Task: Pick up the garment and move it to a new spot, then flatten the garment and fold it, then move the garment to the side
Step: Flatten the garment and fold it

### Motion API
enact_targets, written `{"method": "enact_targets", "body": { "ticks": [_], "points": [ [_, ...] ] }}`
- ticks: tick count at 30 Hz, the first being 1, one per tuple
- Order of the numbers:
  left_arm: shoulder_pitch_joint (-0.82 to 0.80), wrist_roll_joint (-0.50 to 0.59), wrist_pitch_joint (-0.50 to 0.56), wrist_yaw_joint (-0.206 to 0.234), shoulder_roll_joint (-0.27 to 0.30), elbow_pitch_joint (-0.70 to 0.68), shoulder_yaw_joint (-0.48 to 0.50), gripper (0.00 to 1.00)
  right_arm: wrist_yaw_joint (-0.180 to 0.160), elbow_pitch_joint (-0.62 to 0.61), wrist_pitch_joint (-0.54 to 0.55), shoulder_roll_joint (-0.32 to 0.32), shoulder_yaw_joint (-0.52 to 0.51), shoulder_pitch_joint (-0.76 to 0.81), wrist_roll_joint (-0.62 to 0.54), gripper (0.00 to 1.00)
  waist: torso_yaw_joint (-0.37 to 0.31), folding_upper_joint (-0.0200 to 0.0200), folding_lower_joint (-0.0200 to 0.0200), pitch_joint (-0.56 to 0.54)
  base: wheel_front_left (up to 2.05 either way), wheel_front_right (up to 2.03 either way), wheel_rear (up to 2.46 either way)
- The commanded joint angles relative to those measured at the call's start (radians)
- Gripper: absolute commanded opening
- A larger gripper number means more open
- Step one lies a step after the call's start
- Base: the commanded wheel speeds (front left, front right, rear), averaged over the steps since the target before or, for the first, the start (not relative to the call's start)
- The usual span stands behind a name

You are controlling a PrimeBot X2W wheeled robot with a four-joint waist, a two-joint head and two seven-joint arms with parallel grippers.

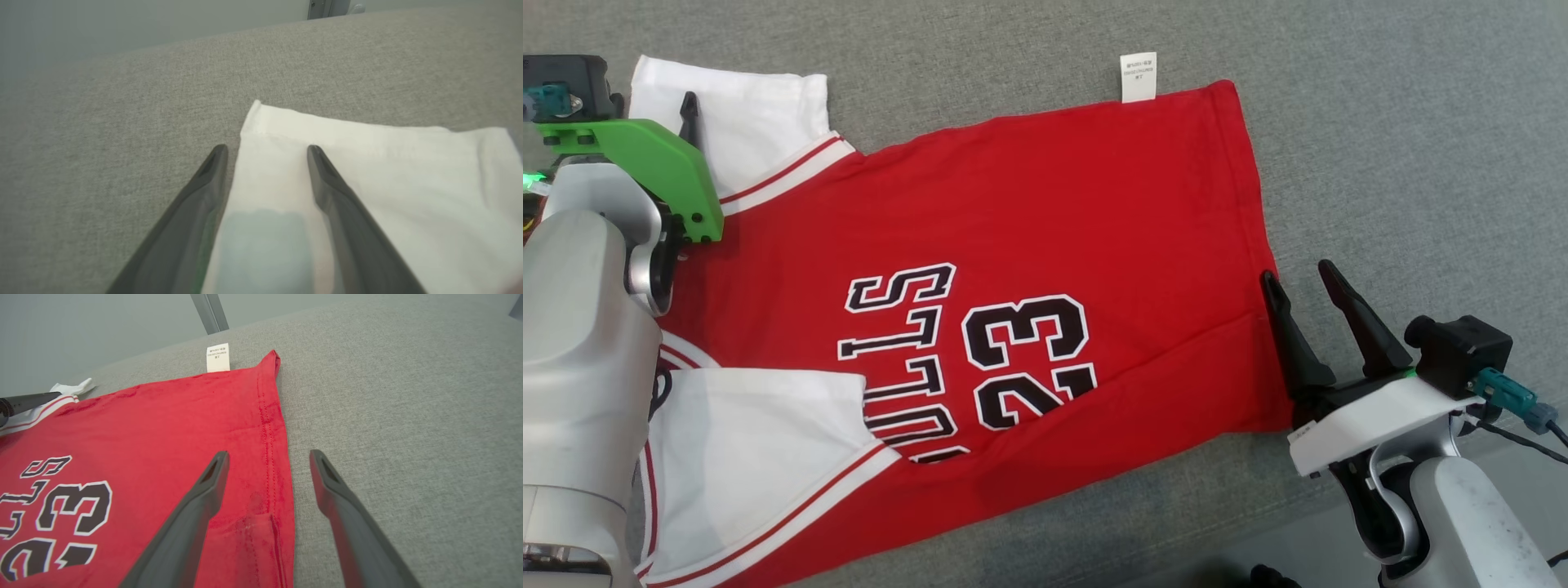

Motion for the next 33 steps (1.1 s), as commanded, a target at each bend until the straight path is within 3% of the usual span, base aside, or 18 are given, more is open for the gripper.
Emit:
{"method": "enact_targets", "body": {
  "ticks": [1, 6, 8, 9, 10, 11, 18, 21, 26, 33],
  "points": [
    [-0.019, 0.013, -0.008, 0.002, 0.01, 0.018, 0.0, 1.0, 0.0, 0.001, -0.009, -0.001, 0.003, -0.015, 0.005, 1.0, -0.032, 0.0, -0.0001, 0.033, 0.0, 0.0, 0.0],
    [-0.039, 0.031, -0.029, 0.029, 0.026, 0.091, -0.016, 1.0, 0.0, 0.004, -0.023, -0.002, 0.011, -0.023, 0.007, 1.0, -0.037, 0.0, -0.0001, 0.039, 0.0, 0.0, 0.0],
    [-0.041, 0.021, -0.024, 0.02, 0.017, 0.116, -0.016, 0.99, 0.0, 0.005, -0.029, -0.006, 0.013, -0.025, 0.005, 1.0, -0.037, 0.0, -0.0001, 0.036, 0.0, 0.0, 0.0],
    [-0.04, 0.021, -0.021, 0.011, 0.012, 0.125, -0.021, 0.88, 0.0, 0.004, -0.03, -0.006, 0.014, -0.024, 0.005, 1.0, -0.035, 0.0, -0.0001, 0.033, 0.0, 0.0, 0.0],
    [-0.041, 0.019, -0.019, 0.005, 0.005, 0.134, -0.025, 0.33, 0.0, 0.004, -0.031, -0.007, 0.012, -0.024, 0.005, 1.0, -0.033, 0.0, -0.0001, 0.028, 0.0, 0.0, 0.0],
    [-0.041, 0.017, -0.017, -0.003, 0.0, 0.141, -0.03, 0.02, 0.0, 0.001, -0.034, -0.009, 0.01, -0.024, 0.004, 1.0, -0.03, 0.0, -0.0001, 0.024, 0.0, 0.0, 0.0],
    [-0.038, 0.007, -0.074, -0.047, -0.036, 0.151, -0.048, 0.0, 0.0, 0.006, -0.01, -0.023, -0.015, -0.064, 0.001, 1.0, -0.003, 0.0, -0.0001, -0.02, 0.0, 0.0, 0.0],
    [-0.03, 0.0, -0.125, -0.064, -0.053, 0.135, -0.05, 0.0, 0.0, 0.042, 0.021, -0.06, -0.02, -0.114, 0.002, 1.0, 0.015, 0.0, -0.0001, -0.041, 0.0, 0.0, 0.0],
    [-0.001, -0.025, -0.222, -0.094, -0.08, 0.08, -0.049, 0.0, 0.0, 0.162, 0.112, -0.137, 0.013, -0.264, -0.004, 1.0, 0.07, 0.0, -0.0001, -0.064, 0.0, 0.0, 0.0],
    [0.046, -0.053, -0.288, -0.105, -0.097, -0.027, -0.051, 0.0, 0.0, 0.325, 0.222, -0.212, 0.07, -0.437, 0.017, 1.0, 0.14, 0.0, -0.0001, -0.059, 0.0, 0.0, 0.0]
  ]
}}
